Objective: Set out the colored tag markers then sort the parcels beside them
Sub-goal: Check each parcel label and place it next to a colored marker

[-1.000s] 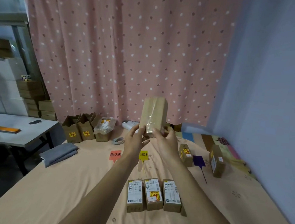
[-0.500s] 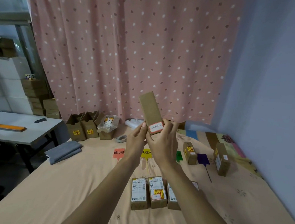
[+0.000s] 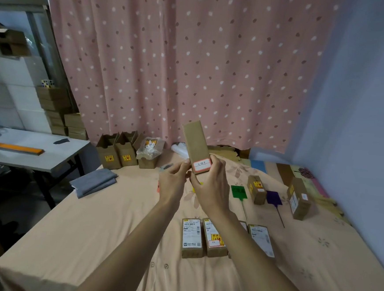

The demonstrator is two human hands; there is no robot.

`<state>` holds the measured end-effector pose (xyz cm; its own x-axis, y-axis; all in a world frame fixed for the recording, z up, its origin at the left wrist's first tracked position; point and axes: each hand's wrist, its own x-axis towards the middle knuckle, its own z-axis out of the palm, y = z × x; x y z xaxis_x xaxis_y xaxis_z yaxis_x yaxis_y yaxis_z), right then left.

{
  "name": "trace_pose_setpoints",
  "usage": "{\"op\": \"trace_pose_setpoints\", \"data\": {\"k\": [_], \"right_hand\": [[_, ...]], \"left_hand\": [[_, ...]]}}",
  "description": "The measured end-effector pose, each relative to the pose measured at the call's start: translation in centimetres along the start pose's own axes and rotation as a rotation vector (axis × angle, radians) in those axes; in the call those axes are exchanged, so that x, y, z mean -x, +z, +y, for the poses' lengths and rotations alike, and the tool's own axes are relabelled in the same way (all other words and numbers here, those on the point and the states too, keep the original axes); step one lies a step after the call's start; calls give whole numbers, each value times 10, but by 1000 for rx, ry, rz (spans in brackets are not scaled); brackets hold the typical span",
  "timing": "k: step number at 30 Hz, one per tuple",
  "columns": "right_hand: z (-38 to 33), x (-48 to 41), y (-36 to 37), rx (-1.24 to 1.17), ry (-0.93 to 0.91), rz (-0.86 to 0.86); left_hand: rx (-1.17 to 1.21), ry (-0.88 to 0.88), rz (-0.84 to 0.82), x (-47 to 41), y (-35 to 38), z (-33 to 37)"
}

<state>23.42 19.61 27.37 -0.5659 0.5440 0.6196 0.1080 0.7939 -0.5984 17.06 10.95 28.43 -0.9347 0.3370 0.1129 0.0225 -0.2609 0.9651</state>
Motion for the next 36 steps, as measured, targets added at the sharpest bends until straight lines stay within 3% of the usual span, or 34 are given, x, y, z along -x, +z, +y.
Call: {"op": "trace_pose_setpoints", "data": {"k": [8,15,29,36], "right_hand": [[-11,13,36,-41,45,-80],[20,11,46,-49,245,-125],[220,-70,96,-70,559,-248],[317,-93,148,-108,725,-429]], "left_hand": [[-58,-49,-148,-16,-46,-9],[-195,-147,-227,-38,-42,-48],[-303,-431,-225,-152,79,-188],[-381,-573,-196,-203,110,-270]]}}
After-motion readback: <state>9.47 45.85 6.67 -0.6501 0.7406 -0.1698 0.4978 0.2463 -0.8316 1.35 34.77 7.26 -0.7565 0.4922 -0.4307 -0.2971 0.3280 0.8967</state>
